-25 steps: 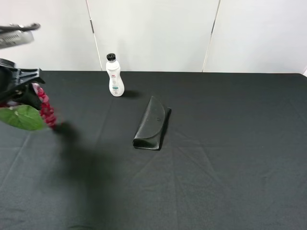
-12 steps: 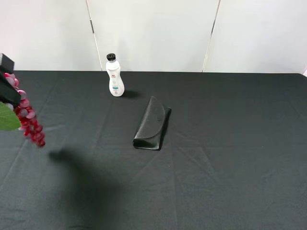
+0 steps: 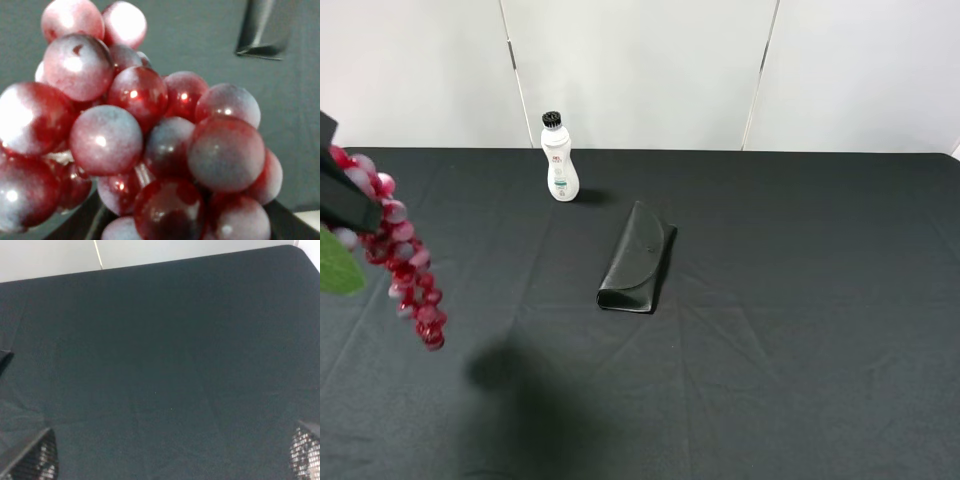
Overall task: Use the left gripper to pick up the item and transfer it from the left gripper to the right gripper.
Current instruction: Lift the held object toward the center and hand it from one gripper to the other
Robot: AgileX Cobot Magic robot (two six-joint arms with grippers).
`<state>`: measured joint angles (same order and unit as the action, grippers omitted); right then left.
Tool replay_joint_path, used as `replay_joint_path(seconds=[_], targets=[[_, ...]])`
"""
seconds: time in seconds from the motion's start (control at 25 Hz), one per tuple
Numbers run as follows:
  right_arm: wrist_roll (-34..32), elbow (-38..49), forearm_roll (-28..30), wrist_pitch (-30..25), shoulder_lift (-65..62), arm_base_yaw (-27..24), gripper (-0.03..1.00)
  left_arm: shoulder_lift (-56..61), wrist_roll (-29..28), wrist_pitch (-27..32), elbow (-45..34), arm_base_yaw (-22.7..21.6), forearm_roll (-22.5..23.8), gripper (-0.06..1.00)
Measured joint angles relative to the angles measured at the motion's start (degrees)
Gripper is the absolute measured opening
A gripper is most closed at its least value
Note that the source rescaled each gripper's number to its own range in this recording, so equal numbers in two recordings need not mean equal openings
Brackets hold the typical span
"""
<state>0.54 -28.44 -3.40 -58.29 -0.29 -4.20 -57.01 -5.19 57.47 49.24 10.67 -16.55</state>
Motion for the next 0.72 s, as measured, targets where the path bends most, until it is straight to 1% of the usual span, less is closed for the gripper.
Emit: replay_joint_path(seconds=[0.32,0.52,0.72], targets=[[0.0,0.0,0.0,0.0,0.0,0.0,1.0,0.0,4.9,5.1,5.8,0.0,-0.6,0.01],[0.0,0.0,0.0,0.0,0.0,0.0,1.0,0.0,8.1,7.2,7.0,0.0,-0.9,0.01],[0.0,0.0,0.0,0.0,0.0,0.0,1.0,0.0,14.7,8.7,7.1,0.0,-4.4,0.01]])
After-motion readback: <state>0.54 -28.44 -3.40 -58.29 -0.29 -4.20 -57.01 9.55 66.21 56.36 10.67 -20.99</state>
